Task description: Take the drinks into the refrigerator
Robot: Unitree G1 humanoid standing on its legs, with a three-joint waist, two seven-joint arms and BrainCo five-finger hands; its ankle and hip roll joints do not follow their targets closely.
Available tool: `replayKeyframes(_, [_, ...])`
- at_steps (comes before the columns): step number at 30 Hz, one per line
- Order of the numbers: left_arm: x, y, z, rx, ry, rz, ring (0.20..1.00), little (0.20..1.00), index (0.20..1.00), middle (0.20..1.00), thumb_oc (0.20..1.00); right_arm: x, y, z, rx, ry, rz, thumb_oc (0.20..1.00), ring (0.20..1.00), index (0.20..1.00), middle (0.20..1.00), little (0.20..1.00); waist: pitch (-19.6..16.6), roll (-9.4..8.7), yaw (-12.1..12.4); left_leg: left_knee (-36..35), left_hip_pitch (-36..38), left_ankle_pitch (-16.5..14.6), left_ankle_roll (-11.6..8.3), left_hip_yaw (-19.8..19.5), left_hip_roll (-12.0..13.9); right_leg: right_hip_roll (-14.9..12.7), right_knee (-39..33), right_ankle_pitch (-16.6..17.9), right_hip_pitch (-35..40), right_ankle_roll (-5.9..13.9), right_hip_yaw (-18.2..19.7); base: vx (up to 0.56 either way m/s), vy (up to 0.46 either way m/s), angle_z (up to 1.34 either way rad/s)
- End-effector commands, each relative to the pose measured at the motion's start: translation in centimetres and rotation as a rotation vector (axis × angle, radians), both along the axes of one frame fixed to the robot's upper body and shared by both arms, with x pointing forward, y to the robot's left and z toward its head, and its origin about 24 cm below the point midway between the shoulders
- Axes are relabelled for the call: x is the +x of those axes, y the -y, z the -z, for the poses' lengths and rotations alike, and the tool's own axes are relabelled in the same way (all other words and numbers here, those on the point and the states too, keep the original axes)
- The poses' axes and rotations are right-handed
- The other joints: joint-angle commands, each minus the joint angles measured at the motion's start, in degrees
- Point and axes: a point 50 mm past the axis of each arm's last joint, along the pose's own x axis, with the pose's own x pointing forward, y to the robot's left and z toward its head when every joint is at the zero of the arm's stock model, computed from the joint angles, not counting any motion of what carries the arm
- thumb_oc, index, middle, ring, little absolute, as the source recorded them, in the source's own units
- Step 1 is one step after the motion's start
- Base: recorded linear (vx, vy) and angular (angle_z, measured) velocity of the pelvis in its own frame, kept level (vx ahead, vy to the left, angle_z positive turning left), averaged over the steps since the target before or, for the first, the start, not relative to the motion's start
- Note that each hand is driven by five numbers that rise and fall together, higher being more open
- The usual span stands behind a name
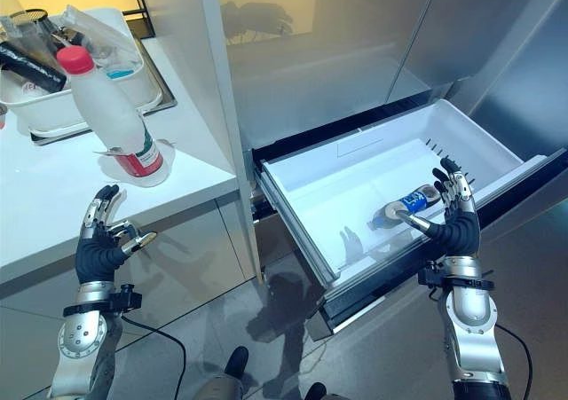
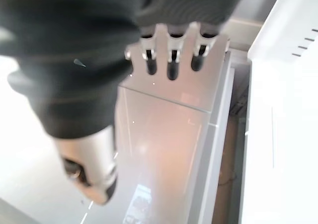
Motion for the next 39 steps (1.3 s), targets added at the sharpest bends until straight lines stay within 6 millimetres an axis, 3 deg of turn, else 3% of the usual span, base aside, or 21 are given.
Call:
replayKeyframes(1, [0.4,-4.1,-4.7,0.082,0.221,-0.189,1.0,1.0,1.0,1.0,1.0,0.3,0.2,-3.2,-0.029,0.135,-0.043,1.0,1.0,1.0,1.0,1.0,-2.57,0.88,-1.11,-3.61,4.18,-2.66,4.52,-0.42,-2.19,2.38,3.55,-3.85,0.34,-2.49,-1.41,-0.01,0.004,-0.08])
replayKeyframes(11, [-1.4,-6.0,-8.0,0.18,0.342,-0.301,1.0,1.0,1.0,1.0,1.0,0.0,0.7,-3.2,-0.043,0.115,-0.052,1.0,1.0,1.0,1.0,1.0,-3.24,1.21,-1.24,-3.95,5.02,-2.97,4.54,0.61,-2.28,2.95,0.6,-2.65,1.66,-2.58,-0.01,0.0,0.012,-0.1])
replayKeyframes(16, [-2.9,-4.6,-9.3,0.189,0.411,-0.225,1.0,1.0,1.0,1.0,1.0,-0.5,1.1,-3.1,-0.043,0.109,-0.034,1.0,1.0,1.0,1.0,1.0,-3.47,1.09,-1.24,-4.03,4.64,-2.55,4.82,0.33,-2.57,3.01,-0.47,-1.88,1.83,-2.42,-0.15,0.0,0.004,-0.01])
replayKeyframes(21, [-3.7,-3.6,-9.0,0.147,0.405,-0.152,1.0,1.0,1.0,1.0,1.0,-0.7,1.4,-3.1,-0.049,0.105,-0.021,1.0,1.0,1.0,1.0,1.0,-3.61,0.87,-0.79,-3.95,4.86,-2.99,4.73,0.24,-2.61,3.19,-1.18,-2.08,2.66,-2.54,-0.13,0.0,0.0,0.0])
replayKeyframes(33, [-2.9,-4.1,-9.9,0.177,0.419,-0.176,1.0,1.0,1.0,1.0,1.0,-0.5,1.4,-3.1,-0.054,0.1,-0.022,1.0,1.0,1.0,1.0,1.0,-4.08,0.54,-0.58,-3.85,4.95,-3.09,4.48,-0.19,-2.73,3.39,-1.98,-2.07,3.62,-2.75,-0.48,0.0,-0.003,0.02])
replayKeyframes(39, [-1.2,-4.9,-11.1,0.207,0.421,-0.17,1.0,1.0,1.0,1.0,1.0,0.1,1.1,-3.3,-0.061,0.087,-0.054,1.0,1.0,1.0,1.0,1.0,-4.55,0.88,-1.44,-3.98,5.25,-2.83,4.67,0.18,-2.79,3.33,-2.39,-1.33,3.79,-2.44,-0.12,0.0,0.0,0.0])
